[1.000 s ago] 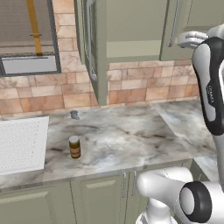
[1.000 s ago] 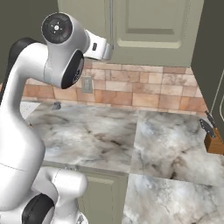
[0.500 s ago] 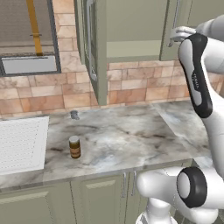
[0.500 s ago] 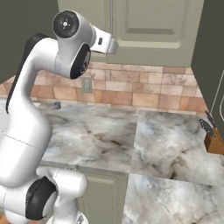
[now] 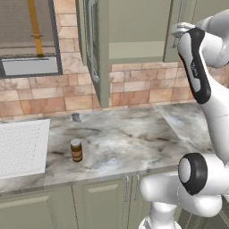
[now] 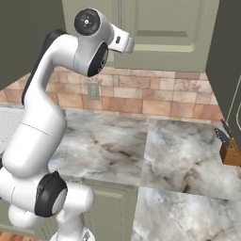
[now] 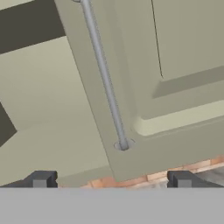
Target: Open the cabinet. Pick the bar soap and place it next to the sink. Then close the cabinet.
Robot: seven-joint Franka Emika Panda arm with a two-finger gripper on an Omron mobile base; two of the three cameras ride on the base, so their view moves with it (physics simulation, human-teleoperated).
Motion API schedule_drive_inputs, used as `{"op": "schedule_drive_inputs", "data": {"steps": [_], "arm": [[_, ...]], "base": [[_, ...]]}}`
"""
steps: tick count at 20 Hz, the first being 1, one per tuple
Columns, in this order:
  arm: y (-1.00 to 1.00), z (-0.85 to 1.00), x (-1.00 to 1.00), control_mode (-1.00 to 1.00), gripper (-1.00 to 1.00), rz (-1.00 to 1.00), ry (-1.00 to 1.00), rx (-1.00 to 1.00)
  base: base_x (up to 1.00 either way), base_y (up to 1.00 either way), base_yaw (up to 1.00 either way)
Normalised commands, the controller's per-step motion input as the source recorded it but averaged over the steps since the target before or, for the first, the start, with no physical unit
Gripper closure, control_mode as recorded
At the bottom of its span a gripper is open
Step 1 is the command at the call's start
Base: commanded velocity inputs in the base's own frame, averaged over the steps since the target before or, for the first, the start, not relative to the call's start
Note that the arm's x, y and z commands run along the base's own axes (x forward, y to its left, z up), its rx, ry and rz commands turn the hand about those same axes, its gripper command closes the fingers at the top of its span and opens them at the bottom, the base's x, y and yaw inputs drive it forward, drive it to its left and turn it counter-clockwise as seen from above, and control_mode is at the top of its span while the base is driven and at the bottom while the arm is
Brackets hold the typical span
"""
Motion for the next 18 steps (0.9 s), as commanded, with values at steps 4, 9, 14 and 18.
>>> {"op": "schedule_drive_inputs", "data": {"steps": [4, 9, 14, 18], "arm": [[-0.13, 0.01, 0.43, -1.0, -1.0, 0.0, 0.0, 0.05], [-0.02, -0.04, 0.4, -1.0, -1.0, 0.0, 0.0, 0.0], [-0.06, -0.02, 0.43, -1.0, -1.0, 0.0, 0.0, 0.0], [-0.07, -0.03, 0.41, -1.0, -1.0, 0.0, 0.0, 0.0]], "base": [[0.0, 0.0, 0.0], [0.0, 0.0, 0.0], [0.0, 0.0, 0.0], [0.0, 0.0, 0.0]]}}
